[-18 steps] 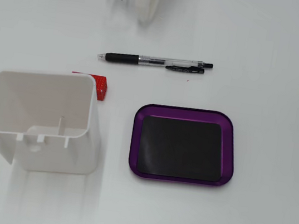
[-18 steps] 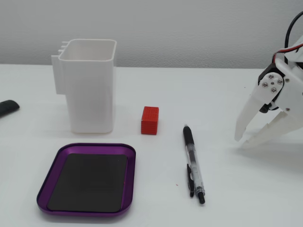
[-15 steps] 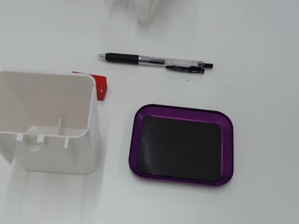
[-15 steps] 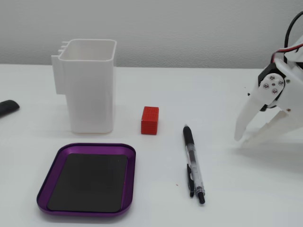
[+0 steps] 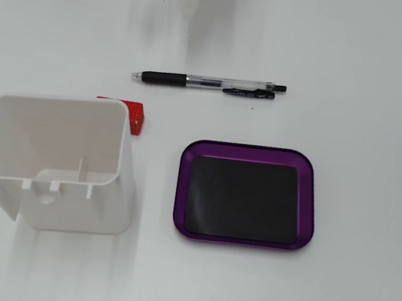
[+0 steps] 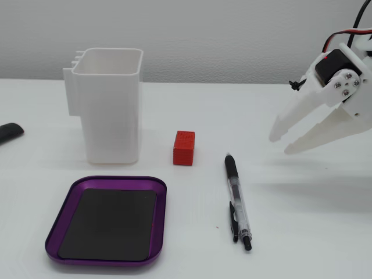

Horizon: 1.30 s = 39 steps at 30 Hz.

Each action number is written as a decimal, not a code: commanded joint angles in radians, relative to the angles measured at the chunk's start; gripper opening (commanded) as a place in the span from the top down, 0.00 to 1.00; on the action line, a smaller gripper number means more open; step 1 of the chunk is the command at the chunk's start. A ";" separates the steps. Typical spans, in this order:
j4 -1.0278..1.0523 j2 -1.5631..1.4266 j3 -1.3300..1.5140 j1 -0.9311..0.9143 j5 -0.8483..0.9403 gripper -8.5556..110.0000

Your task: Pick up the pen and put it in the pen holder.

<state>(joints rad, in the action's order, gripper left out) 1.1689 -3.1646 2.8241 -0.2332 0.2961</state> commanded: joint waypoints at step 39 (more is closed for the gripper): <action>-0.120 1.525 -0.884 0.163 -0.354 0.79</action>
<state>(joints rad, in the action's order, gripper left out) 1.0907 -1.6352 1.9190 -0.0660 -0.0644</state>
